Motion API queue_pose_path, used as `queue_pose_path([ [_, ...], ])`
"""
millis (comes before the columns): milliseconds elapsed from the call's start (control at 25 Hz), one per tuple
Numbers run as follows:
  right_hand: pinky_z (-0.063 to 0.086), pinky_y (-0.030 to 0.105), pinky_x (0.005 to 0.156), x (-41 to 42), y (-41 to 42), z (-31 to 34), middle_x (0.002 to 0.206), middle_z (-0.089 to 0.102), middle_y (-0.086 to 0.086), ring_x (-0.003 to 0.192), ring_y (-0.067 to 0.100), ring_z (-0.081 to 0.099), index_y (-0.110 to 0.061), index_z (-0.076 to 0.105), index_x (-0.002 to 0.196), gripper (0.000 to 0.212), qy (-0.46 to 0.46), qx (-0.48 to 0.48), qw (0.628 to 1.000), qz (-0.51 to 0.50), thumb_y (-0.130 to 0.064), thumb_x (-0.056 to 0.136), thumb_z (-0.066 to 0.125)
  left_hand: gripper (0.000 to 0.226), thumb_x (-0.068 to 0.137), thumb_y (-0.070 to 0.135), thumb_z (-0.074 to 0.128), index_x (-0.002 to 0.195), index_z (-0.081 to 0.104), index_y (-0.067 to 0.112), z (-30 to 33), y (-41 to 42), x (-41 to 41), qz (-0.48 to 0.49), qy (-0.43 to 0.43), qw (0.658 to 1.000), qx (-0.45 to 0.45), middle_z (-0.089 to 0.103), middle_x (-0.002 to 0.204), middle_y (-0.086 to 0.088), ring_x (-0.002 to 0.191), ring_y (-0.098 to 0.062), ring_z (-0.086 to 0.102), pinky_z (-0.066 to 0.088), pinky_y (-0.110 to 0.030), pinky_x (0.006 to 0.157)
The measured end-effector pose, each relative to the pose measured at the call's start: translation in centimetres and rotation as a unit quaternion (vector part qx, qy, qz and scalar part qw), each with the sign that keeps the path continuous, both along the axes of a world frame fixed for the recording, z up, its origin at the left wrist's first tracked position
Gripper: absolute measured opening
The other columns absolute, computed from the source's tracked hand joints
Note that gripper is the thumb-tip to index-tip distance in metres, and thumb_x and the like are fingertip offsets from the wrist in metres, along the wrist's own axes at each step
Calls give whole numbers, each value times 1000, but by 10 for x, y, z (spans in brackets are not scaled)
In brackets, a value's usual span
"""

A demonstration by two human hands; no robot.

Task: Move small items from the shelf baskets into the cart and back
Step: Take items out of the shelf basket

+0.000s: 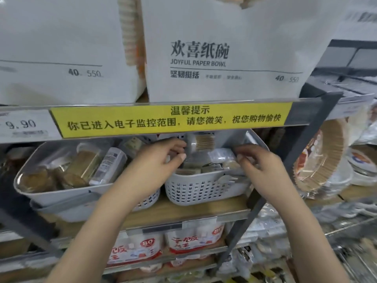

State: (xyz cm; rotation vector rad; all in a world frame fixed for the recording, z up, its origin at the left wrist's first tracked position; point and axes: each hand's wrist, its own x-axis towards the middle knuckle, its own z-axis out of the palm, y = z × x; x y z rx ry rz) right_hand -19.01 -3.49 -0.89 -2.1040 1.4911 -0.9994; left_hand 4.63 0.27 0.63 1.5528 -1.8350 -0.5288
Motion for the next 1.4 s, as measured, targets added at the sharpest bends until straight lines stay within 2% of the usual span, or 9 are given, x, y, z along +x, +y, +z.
queue_pose_path([
  [160, 44, 30, 88, 1, -42, -10, 114, 65, 3, 105, 20, 59, -15, 63, 115, 25, 77, 56, 995, 10, -17, 94, 51, 32, 92, 21, 59, 123, 56, 23, -12, -26, 0, -7, -32, 999, 37, 59, 121, 10, 110, -2, 53, 40, -20, 96],
  [280, 39, 26, 83, 5, -65, -16, 118, 63, 4, 105, 19, 56, -14, 60, 119, 27, 134, 87, 987, 15, -21, 94, 53, 36, 90, 18, 61, 126, 55, 22, -17, -37, 4, 8, -54, 998, 39, 57, 122, 12, 114, -3, 50, 35, -19, 96],
  [440, 41, 26, 82, 10, -84, -24, 122, 63, -1, 105, 17, 57, -19, 59, 121, 34, 172, 131, 976, 23, -29, 89, 58, 45, 89, 22, 63, 132, 49, 27, -23, -48, 12, 42, -92, 993, 65, 55, 128, 9, 121, -13, 49, 37, -28, 100],
  [640, 47, 34, 87, 13, -87, -25, 127, 58, 0, 113, 22, 54, -22, 52, 130, 46, 258, 218, 941, -14, -34, 87, 58, 51, 81, 26, 73, 129, 54, 26, -20, -65, -7, -46, -207, 962, 171, 56, 128, 11, 112, -10, 53, 42, -25, 93],
  [760, 49, 35, 82, 17, -89, -25, 111, 61, 5, 104, 25, 57, -15, 59, 113, 30, 286, 255, 923, -27, -28, 86, 58, 52, 83, 25, 70, 132, 53, 28, -20, -74, -14, -69, -292, 928, 220, 57, 131, 5, 113, -16, 55, 47, -34, 97],
  [880, 41, 29, 60, 19, -93, -28, 80, 57, 3, 83, 24, 58, -14, 56, 86, 10, 293, 284, 912, -42, -24, 86, 54, 50, 90, 17, 57, 136, 48, 34, -19, -76, -20, -83, -357, 898, 244, 52, 138, 4, 120, -20, 51, 44, -33, 100],
  [1080, 47, 35, 83, 19, -95, -28, 101, 61, 6, 94, 25, 57, -12, 53, 112, 31, 300, 318, 898, -47, -32, 89, 52, 55, 92, 9, 46, 140, 43, 36, -19, -78, -25, -79, -385, 888, 239, 44, 145, 1, 131, -29, 38, 34, -31, 103],
  [1200, 42, 33, 80, 21, -96, -28, 106, 57, 9, 94, 25, 53, -11, 50, 125, 37, 315, 327, 888, -68, -30, 93, 46, 56, 92, 12, 44, 139, 42, 42, -22, -78, -22, -92, -405, 881, 229, 45, 144, 2, 130, -32, 36, 30, -39, 109],
  [1400, 45, 37, 86, 22, -99, -30, 110, 57, 13, 104, 30, 55, -10, 53, 113, 24, 305, 340, 887, -73, -21, 93, 47, 49, 91, 16, 52, 136, 47, 35, -25, -80, -18, -103, -392, 891, 201, 52, 137, 5, 126, -23, 44, 32, -34, 106],
])
